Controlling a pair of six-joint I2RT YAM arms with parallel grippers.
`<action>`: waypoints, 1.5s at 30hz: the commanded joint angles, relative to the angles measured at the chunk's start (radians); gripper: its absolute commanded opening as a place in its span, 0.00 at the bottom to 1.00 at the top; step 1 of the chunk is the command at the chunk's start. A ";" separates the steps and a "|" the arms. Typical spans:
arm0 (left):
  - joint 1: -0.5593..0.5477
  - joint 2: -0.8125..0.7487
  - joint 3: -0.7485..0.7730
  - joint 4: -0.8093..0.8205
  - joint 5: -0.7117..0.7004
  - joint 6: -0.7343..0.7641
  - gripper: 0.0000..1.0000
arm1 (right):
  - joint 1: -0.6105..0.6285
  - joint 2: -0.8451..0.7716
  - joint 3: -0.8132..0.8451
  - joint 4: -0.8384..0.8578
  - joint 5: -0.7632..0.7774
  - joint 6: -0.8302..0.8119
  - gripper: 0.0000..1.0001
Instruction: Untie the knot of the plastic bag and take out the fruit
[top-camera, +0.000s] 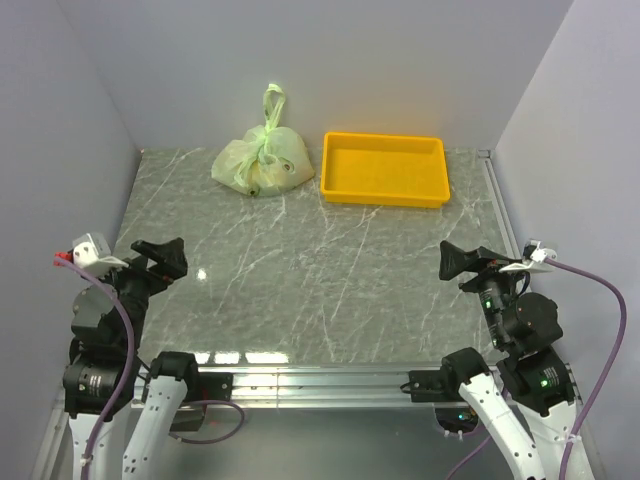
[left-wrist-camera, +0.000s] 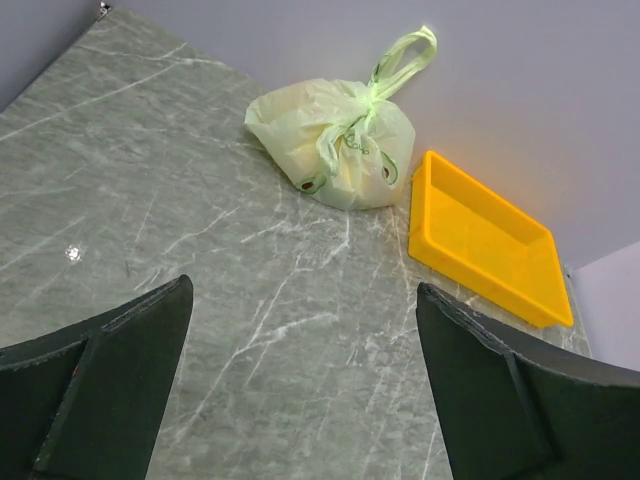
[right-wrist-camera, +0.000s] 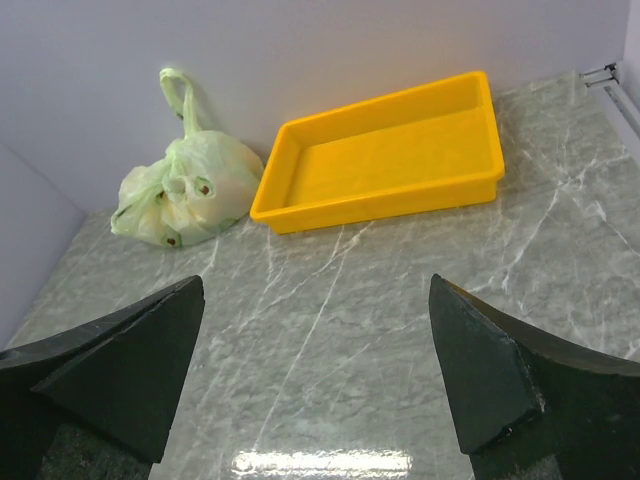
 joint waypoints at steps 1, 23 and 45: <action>-0.004 0.021 -0.005 0.027 0.023 -0.021 0.99 | 0.007 0.012 -0.010 0.033 0.000 0.003 1.00; -0.002 0.724 0.099 0.273 0.100 -0.141 0.99 | 0.007 0.090 -0.021 0.024 -0.147 0.037 1.00; 0.055 1.963 1.093 0.445 0.187 -0.180 0.91 | 0.007 0.197 -0.024 0.110 -0.326 0.086 1.00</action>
